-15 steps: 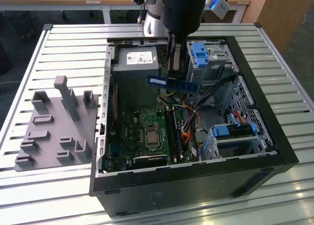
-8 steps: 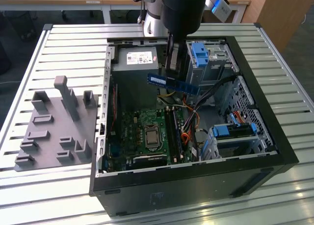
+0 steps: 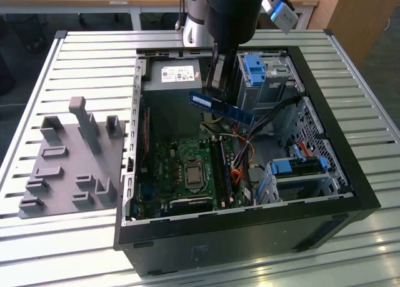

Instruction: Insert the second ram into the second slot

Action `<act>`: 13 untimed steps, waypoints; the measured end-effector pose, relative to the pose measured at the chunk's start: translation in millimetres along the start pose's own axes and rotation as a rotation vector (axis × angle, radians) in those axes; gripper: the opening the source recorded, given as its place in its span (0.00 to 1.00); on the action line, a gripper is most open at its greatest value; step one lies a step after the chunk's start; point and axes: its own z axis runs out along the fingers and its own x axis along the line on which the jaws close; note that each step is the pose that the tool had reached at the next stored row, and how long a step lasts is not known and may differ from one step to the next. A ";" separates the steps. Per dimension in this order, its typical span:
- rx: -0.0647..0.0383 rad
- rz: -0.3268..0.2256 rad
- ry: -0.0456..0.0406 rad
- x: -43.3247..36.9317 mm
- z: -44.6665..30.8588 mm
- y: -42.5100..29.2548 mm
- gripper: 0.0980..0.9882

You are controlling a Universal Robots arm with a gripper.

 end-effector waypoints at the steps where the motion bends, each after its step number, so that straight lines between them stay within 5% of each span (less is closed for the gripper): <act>1: 0.000 0.011 0.0000 0.0 0.0 0.0 0.04; 13: 0.002 0.146 -0.0018 0.0 0.6 0.0 0.04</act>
